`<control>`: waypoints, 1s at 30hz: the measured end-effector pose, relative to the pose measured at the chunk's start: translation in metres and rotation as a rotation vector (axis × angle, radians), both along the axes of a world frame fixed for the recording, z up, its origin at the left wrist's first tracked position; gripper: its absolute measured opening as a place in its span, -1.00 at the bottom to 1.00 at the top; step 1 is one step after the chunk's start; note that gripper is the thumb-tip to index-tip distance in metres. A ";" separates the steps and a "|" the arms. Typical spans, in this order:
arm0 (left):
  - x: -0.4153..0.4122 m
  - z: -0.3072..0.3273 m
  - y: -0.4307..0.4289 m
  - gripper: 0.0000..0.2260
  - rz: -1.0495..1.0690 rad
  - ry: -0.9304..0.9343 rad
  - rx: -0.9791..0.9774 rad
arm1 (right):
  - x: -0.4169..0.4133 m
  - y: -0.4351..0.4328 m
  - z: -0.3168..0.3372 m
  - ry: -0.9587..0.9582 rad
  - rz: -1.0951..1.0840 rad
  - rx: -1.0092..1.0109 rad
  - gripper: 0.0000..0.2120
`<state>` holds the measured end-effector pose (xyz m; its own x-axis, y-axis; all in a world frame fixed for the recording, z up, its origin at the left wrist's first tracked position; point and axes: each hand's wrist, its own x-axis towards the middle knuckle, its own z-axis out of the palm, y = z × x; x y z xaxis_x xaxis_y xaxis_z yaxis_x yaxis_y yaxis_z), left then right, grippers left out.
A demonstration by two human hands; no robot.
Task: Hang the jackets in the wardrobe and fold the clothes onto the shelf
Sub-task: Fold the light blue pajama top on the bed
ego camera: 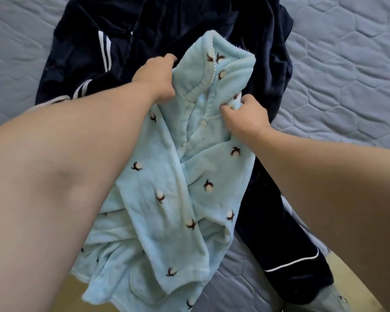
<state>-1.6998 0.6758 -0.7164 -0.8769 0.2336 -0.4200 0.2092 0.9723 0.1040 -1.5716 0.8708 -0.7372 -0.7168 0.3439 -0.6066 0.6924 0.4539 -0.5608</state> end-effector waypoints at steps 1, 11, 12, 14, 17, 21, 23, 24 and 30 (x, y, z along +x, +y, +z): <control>0.000 0.001 0.001 -0.48 -0.031 -0.001 -0.047 | 0.002 -0.003 0.001 0.034 0.016 -0.003 -0.65; 0.068 0.036 -0.079 -0.90 -0.241 0.166 -0.048 | 0.104 -0.086 0.056 0.238 0.336 0.041 -0.62; 0.082 0.040 -0.093 -0.89 -0.275 0.157 -0.063 | 0.119 -0.100 0.059 0.223 0.405 0.037 -0.58; 0.112 0.046 -0.124 -0.92 -0.310 0.147 -0.071 | 0.149 -0.127 0.063 0.204 0.539 0.043 -0.55; 0.157 0.051 -0.170 -0.91 -0.314 0.202 0.017 | 0.190 -0.167 0.064 0.234 0.734 0.050 -0.53; 0.217 0.055 -0.229 -0.85 -0.261 0.218 -0.014 | 0.235 -0.219 0.054 0.323 1.003 0.006 -0.44; 0.247 0.058 -0.260 -0.84 -0.188 0.143 -0.015 | 0.254 -0.243 0.046 0.318 1.169 0.001 -0.50; 0.261 0.060 -0.274 -0.87 -0.199 0.108 -0.024 | 0.263 -0.255 0.044 0.313 1.243 0.004 -0.53; 0.342 0.042 -0.345 -0.87 -0.267 0.205 0.021 | 0.314 -0.309 0.030 0.248 1.499 0.039 -0.63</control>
